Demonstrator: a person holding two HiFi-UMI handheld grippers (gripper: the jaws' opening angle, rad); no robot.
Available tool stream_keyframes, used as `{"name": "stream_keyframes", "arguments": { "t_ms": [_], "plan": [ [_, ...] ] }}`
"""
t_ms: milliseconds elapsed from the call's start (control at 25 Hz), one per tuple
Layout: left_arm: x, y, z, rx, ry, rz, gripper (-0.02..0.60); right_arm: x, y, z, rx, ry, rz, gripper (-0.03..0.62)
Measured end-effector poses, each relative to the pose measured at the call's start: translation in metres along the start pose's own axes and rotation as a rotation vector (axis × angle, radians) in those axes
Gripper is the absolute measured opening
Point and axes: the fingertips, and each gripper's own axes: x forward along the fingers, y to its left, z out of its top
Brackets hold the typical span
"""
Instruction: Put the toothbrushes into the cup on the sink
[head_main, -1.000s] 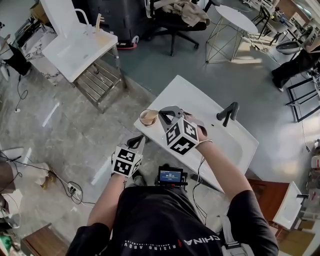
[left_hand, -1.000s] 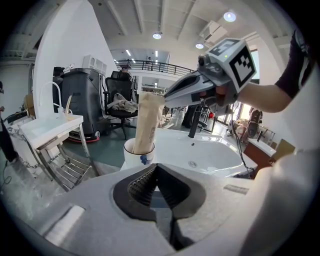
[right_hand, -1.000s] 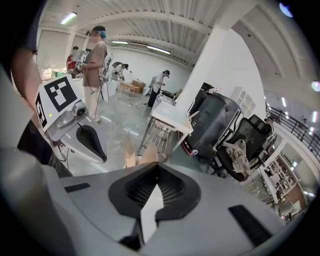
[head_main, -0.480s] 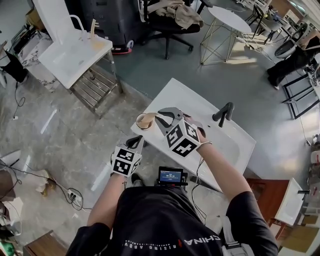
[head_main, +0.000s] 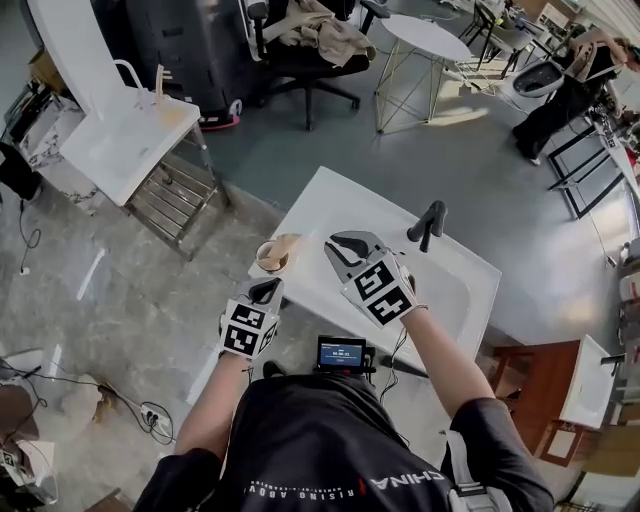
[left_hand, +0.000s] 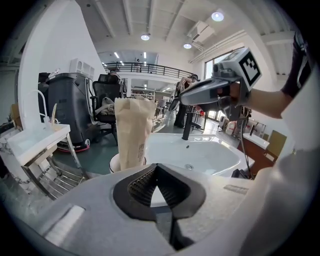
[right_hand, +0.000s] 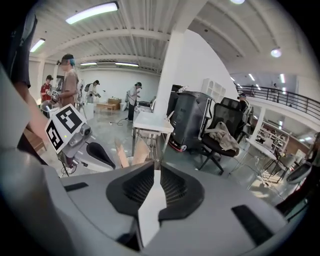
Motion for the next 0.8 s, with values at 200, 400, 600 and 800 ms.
{"name": "stream_keyframes", "arguments": {
  "t_ms": [200,400,600,800],
  "plan": [
    [0.007,-0.007,-0.001,-0.001,0.003,-0.034,-0.003,-0.004,-0.001,-0.04,0.142,0.032,-0.062,0.009],
    [0.01,-0.018,-0.004,-0.004,-0.003,-0.076,-0.003,-0.002,0.018,-0.075,0.307,0.057,-0.069,0.009],
    [0.013,-0.024,-0.006,0.005,-0.013,-0.088,-0.003,-0.005,0.019,-0.089,0.375,0.057,-0.08,0.008],
    [0.015,-0.024,-0.001,0.012,-0.032,-0.077,-0.003,-0.006,0.015,-0.09,0.38,0.053,-0.083,0.008]
  ]
}}
